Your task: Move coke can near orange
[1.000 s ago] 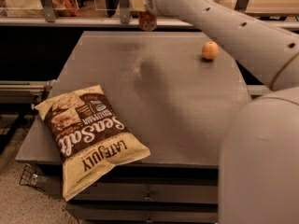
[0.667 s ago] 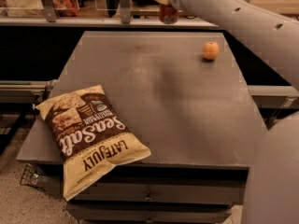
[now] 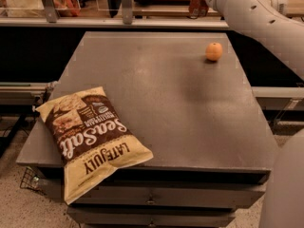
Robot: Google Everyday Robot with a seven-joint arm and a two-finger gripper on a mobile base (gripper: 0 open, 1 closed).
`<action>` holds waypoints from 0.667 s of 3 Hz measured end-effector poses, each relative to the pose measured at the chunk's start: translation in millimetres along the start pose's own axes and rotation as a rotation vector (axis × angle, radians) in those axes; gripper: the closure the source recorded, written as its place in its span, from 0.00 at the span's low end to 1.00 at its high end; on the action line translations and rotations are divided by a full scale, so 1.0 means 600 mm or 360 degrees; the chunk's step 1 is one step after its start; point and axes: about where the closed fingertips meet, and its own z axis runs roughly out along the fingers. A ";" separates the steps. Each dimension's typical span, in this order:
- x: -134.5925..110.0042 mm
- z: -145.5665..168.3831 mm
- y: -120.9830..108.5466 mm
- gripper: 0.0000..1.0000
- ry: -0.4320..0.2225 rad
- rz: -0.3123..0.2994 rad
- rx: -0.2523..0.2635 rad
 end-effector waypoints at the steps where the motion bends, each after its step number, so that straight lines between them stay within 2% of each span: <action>1: -0.001 0.022 -0.043 1.00 -0.0034 0.0015 0.0044; 2: 0.002 0.021 -0.097 1.00 -0.0001 0.0000 0.0116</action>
Offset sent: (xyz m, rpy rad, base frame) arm 0.0345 -0.1086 -0.0083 -0.0350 0.0427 -0.1418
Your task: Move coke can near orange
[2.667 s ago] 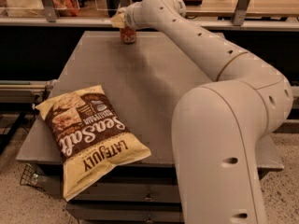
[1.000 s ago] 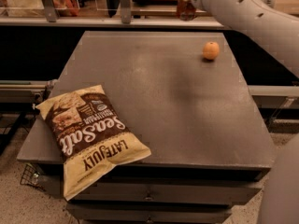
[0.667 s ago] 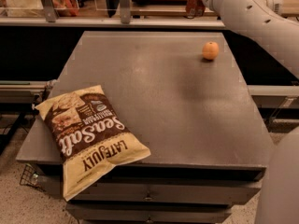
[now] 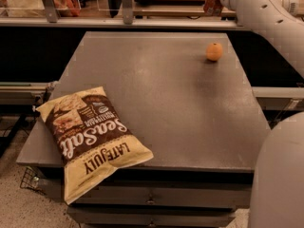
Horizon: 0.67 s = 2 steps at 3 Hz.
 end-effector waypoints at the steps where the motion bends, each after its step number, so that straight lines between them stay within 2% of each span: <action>1: 0.030 -0.022 -0.066 1.00 0.0123 -0.0021 0.0087; 2: 0.084 -0.032 -0.075 1.00 0.0236 -0.0009 0.0085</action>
Offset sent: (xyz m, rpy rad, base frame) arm -0.0269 -0.0534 -0.0928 -0.0324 0.2388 -0.0369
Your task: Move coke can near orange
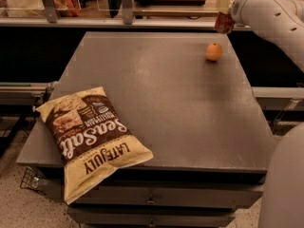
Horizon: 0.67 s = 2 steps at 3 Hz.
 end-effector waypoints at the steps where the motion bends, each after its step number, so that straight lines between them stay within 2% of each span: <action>1: 0.048 0.016 0.012 1.00 0.0062 0.0007 -0.0045; 2: 0.066 0.030 0.016 1.00 0.0066 -0.0007 -0.0065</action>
Offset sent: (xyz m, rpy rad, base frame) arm 0.0162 0.0091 -0.0503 -0.0116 0.0304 0.0517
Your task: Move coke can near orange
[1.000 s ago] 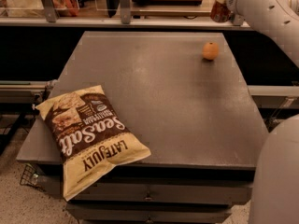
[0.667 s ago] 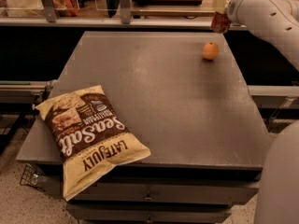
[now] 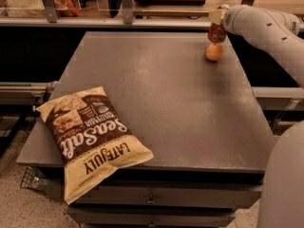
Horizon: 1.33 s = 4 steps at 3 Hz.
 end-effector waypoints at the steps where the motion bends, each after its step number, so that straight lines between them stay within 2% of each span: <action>1: 0.009 -0.005 -0.008 0.85 0.0018 -0.0044 0.0000; 4: 0.056 -0.030 -0.019 0.15 0.0094 -0.0069 0.0007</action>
Offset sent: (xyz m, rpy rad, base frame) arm -0.0305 -0.0252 -0.0166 -0.0747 0.0475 0.0037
